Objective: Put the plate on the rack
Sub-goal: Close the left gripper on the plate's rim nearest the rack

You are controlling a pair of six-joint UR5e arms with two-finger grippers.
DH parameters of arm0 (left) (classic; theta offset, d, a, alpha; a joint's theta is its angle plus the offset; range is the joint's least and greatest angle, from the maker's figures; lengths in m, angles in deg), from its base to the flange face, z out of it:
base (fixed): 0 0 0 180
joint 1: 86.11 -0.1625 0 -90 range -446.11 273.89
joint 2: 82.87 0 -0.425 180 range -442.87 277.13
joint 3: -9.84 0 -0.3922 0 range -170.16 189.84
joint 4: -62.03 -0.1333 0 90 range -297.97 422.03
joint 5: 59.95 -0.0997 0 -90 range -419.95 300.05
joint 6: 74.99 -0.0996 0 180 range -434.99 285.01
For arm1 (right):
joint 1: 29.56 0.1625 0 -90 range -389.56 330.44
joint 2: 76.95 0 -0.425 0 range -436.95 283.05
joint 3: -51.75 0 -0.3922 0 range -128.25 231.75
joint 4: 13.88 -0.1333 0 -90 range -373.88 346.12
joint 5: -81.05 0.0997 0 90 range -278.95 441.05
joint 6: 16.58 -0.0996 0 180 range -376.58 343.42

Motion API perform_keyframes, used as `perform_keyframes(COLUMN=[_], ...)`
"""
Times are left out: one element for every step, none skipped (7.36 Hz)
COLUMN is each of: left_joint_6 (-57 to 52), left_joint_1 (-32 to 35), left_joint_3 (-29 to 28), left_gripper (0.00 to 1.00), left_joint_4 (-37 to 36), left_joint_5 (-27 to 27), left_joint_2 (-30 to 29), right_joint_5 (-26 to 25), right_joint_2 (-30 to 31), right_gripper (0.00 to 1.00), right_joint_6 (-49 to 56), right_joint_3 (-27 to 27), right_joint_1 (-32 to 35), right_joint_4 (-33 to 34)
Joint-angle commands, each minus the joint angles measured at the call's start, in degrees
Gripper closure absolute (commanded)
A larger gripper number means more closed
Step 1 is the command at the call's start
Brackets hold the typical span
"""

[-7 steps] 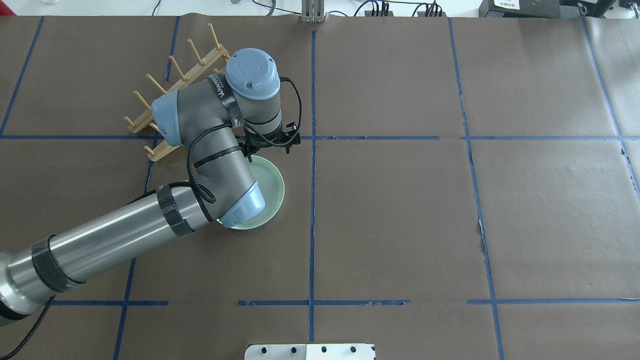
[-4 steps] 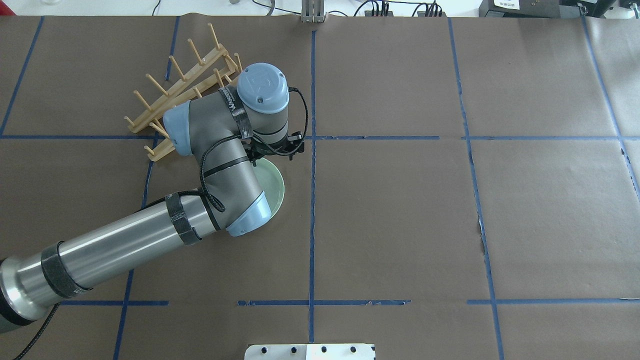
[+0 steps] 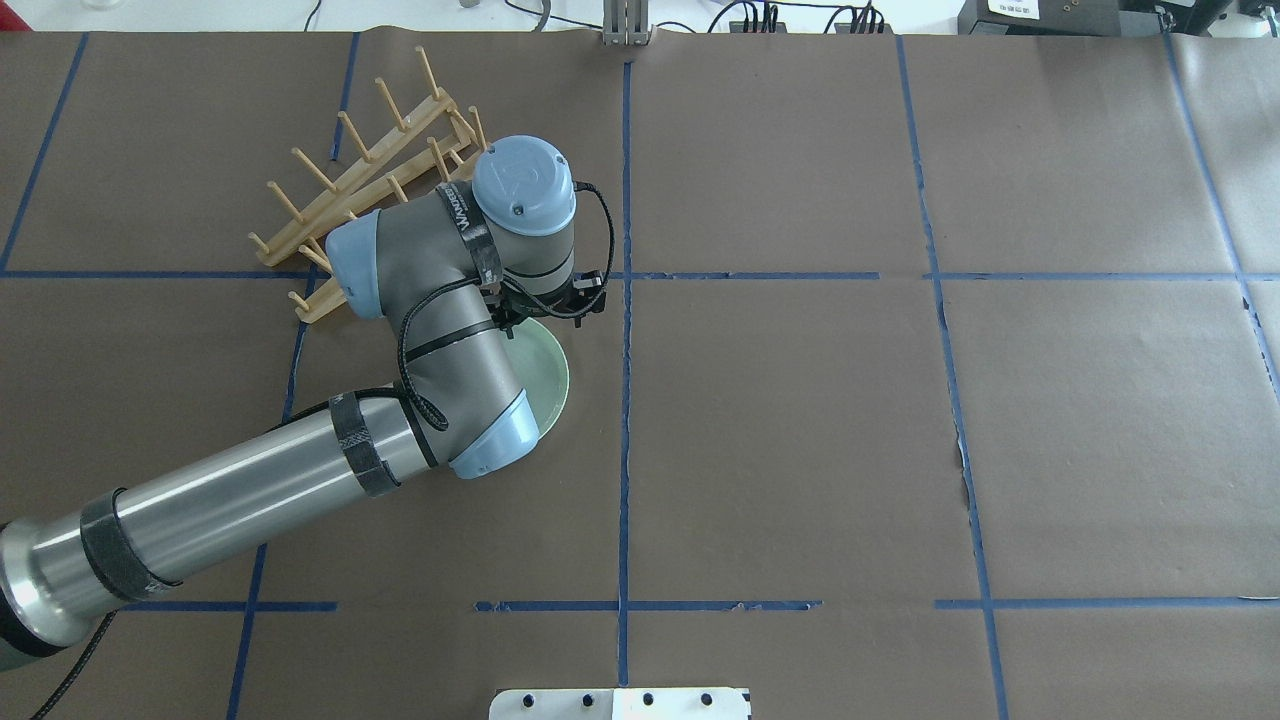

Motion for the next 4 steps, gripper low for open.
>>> perform_keyframes(left_joint_6=[0.02,0.02,0.02,0.19], left_joint_1=[-0.05,-0.05,-0.05,-0.14], left_joint_3=[0.16,0.16,0.25,0.6], left_gripper=[0.65,0.94,1.0,1.0], left_joint_4=[0.17,0.08,-0.27,-0.79], left_joint_5=[0.18,0.18,0.27,0.18], left_joint_2=[0.11,0.11,0.02,-0.15], right_joint_5=[0.0,0.0,0.0,0.0], right_joint_2=[0.0,0.0,0.0,0.0], right_gripper=[0.0,0.0,0.0,0.0], right_joint_6=[0.0,0.0,0.0,0.0], right_joint_3=[0.07,-0.02,0.07,-0.02], right_joint_1=[0.0,0.0,0.0,0.0], right_joint_4=[0.0,0.0,0.0,0.0])
